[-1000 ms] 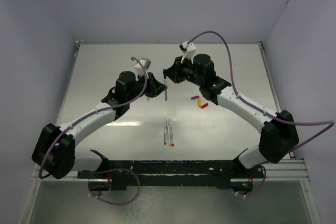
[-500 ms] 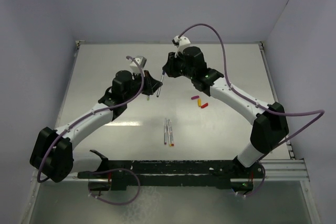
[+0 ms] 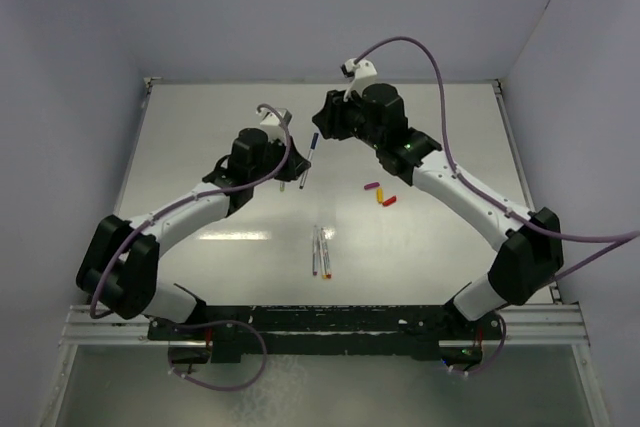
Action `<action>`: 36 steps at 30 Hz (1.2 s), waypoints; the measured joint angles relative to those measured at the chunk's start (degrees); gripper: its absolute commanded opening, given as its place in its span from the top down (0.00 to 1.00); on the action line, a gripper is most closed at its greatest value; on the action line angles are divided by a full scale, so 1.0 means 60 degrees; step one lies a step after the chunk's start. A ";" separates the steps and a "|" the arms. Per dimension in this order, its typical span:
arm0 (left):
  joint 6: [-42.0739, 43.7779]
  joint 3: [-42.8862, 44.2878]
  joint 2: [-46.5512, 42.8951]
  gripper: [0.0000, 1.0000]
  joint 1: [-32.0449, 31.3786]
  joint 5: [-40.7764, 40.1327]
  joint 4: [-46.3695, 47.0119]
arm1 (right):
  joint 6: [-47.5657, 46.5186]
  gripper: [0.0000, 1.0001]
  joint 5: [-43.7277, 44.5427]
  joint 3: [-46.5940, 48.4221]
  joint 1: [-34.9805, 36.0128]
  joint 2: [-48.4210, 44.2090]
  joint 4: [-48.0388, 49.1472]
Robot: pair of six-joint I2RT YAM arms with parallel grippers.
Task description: Insert the pens into the pen caps
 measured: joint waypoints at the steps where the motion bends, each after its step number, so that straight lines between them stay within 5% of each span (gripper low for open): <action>1: 0.0011 0.0051 0.0229 1.00 0.0000 -0.0051 -0.0095 | 0.0000 0.52 0.0033 0.0000 0.0000 -0.0164 0.0025; 18: -0.0954 0.2371 0.3595 1.00 0.0000 -0.2211 -0.1588 | 0.0477 0.51 0.3024 -0.1333 -0.0124 -0.1432 -0.1177; 36: -0.1118 0.3340 0.5333 0.97 0.0000 -0.3348 -0.2619 | 0.0994 0.52 0.3468 -0.2004 -0.0306 -0.1942 -0.1920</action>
